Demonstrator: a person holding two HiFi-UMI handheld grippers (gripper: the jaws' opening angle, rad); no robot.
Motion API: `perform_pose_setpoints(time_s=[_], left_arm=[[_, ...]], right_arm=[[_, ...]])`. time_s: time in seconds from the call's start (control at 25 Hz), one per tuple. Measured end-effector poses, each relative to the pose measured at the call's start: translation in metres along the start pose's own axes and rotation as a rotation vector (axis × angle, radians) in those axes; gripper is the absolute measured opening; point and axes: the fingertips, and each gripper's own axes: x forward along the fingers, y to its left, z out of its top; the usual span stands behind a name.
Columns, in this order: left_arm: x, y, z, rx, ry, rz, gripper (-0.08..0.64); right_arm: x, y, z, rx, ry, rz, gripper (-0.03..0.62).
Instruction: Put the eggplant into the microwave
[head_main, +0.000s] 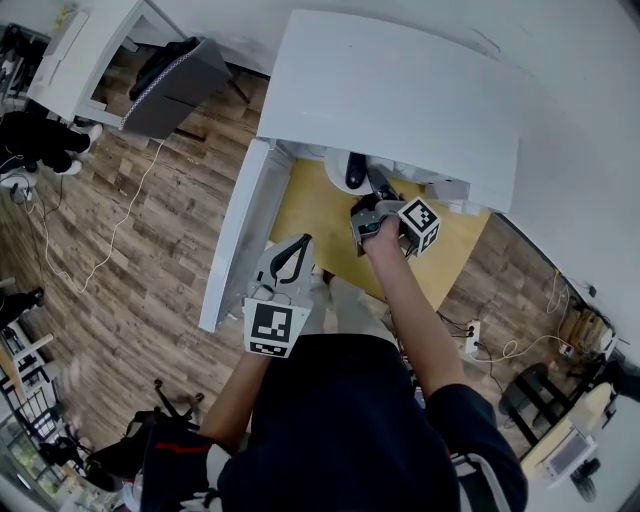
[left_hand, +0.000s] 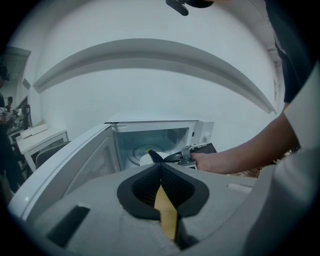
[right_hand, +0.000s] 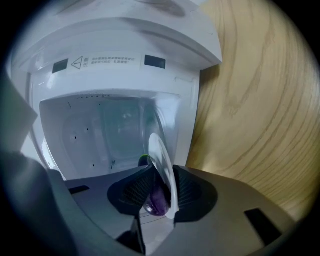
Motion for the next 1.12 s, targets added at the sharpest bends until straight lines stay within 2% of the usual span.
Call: perform_pose_setpoints(time_s=[0.76,1.12], left_arm=[[0.006,0.006,0.0,0.002,0.011,-0.005,0.015],[0.007,0.004,0.001,0.004,0.012,-0.01,0.015]], right_arm=[[0.018,0.009,0.002,-0.006,0.006,0.003,0.101],[0.016,0.01,0.003,-0.005,0.013,0.005,0.146]])
